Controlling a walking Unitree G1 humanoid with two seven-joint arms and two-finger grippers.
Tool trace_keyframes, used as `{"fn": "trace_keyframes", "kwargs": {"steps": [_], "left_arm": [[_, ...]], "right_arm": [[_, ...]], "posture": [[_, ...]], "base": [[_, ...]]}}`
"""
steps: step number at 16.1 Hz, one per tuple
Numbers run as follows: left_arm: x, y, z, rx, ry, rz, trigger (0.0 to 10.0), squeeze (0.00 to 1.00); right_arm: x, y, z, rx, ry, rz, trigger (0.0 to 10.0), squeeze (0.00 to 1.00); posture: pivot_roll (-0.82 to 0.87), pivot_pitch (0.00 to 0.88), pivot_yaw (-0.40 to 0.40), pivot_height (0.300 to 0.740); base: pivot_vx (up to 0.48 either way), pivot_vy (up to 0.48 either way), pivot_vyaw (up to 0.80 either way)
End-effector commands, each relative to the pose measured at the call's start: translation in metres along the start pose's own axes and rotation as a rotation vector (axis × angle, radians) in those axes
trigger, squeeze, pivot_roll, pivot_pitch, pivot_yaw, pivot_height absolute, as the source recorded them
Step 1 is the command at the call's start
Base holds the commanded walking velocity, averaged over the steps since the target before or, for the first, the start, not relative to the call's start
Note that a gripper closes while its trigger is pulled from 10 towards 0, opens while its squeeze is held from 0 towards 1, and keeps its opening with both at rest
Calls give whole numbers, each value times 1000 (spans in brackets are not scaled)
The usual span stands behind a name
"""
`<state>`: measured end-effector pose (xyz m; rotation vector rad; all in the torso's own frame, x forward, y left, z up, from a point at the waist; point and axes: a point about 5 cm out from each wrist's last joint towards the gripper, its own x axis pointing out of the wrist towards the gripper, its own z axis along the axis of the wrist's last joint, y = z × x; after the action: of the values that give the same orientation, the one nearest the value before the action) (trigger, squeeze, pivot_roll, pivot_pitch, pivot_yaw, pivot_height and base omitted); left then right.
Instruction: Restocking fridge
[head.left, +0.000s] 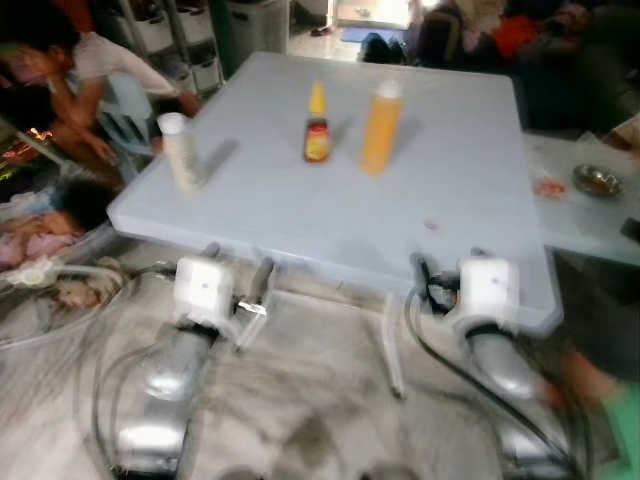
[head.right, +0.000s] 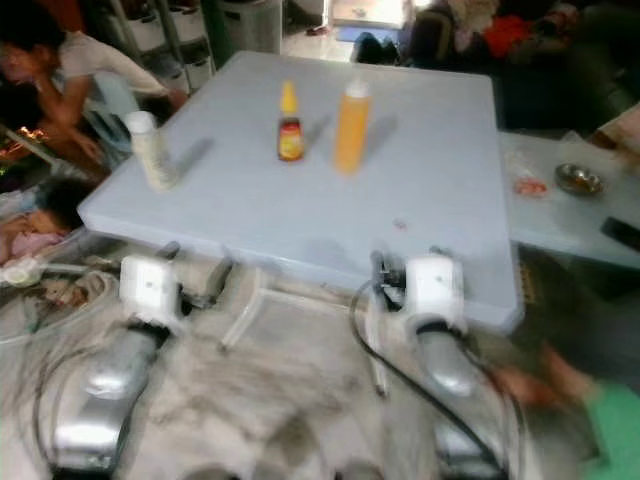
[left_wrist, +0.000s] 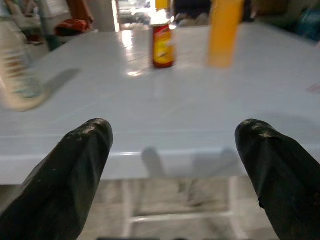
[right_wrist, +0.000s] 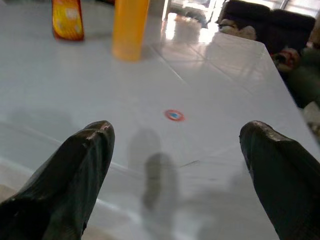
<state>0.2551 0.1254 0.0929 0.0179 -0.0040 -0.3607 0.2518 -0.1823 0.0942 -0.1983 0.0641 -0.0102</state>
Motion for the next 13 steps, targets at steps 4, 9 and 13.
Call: {"fn": "trace_keyframes", "kwargs": {"steps": [4, 9, 13], "left_arm": [[-5, 14, 0, 8, 11, 45, 10000, 0], [-5, 14, 0, 1, 13, 45, 10000, 0], [-3, 15, -1, -24, 26, 56, 10000, 0]], "right_arm": [[3, 12, 11, 28, -52, 31, 10000, 0], [3, 14, 10, 32, -51, 49, 10000, 0], [3, 17, 11, 54, -64, 75, 10000, 0]], "posture": [[-19, 20, -1, 740], [-19, 23, 0, 740], [-19, 25, 0, 740]], "base": [[353, 134, 666], [398, 267, 592], [180, 369, 239]]}}
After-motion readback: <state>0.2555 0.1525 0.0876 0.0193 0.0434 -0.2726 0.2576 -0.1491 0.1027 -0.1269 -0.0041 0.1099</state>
